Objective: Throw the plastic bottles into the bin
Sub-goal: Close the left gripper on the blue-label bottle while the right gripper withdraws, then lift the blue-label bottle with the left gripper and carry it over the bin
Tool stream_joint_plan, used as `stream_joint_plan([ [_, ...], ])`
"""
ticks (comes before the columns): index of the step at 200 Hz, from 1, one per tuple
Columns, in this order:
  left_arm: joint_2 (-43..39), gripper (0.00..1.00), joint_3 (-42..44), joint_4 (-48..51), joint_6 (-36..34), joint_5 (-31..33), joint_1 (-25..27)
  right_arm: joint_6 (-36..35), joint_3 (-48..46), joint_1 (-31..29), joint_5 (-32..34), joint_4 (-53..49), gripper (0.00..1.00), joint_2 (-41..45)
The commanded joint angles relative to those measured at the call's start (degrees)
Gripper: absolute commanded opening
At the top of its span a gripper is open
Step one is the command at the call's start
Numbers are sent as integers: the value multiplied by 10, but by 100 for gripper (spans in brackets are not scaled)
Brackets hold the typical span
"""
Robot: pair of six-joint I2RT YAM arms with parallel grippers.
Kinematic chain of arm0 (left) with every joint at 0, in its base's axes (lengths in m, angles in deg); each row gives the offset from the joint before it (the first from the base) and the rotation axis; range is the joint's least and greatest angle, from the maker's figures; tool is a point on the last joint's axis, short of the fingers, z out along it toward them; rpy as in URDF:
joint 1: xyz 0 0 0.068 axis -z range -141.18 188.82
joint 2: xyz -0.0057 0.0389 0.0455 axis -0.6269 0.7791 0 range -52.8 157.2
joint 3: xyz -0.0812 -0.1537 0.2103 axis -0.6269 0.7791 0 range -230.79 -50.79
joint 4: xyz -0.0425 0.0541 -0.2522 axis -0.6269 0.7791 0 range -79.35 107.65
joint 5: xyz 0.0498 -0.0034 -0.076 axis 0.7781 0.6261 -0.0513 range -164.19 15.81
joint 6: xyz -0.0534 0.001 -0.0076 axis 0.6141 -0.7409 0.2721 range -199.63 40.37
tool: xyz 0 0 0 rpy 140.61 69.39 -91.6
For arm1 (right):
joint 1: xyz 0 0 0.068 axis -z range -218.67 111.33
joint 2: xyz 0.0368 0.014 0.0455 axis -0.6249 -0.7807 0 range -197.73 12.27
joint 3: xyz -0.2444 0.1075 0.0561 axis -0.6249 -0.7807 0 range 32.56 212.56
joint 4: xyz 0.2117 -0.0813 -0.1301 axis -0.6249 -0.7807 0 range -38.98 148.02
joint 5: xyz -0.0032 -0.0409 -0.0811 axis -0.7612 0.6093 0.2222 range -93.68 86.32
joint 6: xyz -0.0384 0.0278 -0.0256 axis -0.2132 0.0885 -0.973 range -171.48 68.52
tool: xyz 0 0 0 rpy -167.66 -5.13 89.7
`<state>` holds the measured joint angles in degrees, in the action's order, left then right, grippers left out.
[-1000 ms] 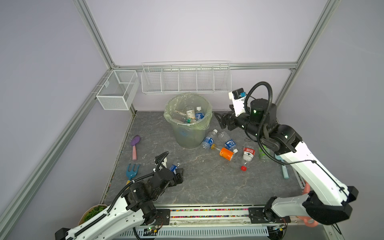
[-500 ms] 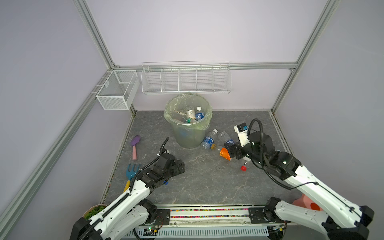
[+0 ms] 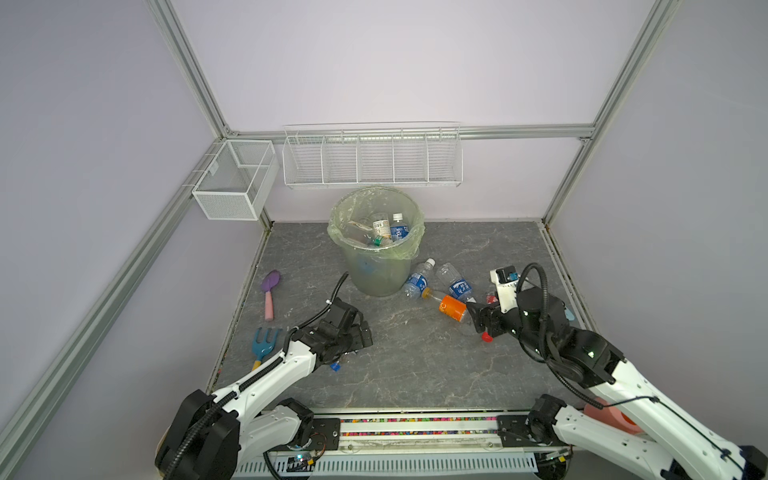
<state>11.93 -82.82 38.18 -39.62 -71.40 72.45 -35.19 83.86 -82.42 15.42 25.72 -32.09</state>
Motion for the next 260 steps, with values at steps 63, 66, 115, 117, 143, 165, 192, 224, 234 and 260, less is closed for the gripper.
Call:
stream_joint_plan([
  [63, 62, 89, -11, -28, 4, -63, -3, 21, -35, 2, 24, -7, 88, 25],
  [66, 61, 89, -11, -28, 4, -62, -3, 22, -36, 2, 24, -7, 88, 25],
  [115, 49, 67, -15, -14, 7, -52, -3, 30, -45, 3, 29, -12, 88, 37],
  [117, 48, 66, -14, -14, 7, -52, -3, 30, -45, 3, 29, -13, 88, 38],
  [143, 55, 60, -9, -19, 8, -55, -3, 33, -46, 3, 34, -18, 88, 48],
  [165, 58, 49, -8, -20, 10, -58, -3, 34, -46, 3, 37, -23, 88, 55],
  [192, 35, 41, -19, 1, 11, -46, -2, 36, -48, 4, 39, -29, 88, 60],
  [224, -3, 37, -47, 46, 4, -29, -2, 42, -51, 3, 40, -30, 88, 63],
  [234, -18, 36, -56, 60, 3, -25, -2, 43, -50, 3, 41, -31, 88, 63],
  [260, -62, 34, -76, 86, 2, -16, -2, 47, -51, 3, 43, -34, 88, 64],
])
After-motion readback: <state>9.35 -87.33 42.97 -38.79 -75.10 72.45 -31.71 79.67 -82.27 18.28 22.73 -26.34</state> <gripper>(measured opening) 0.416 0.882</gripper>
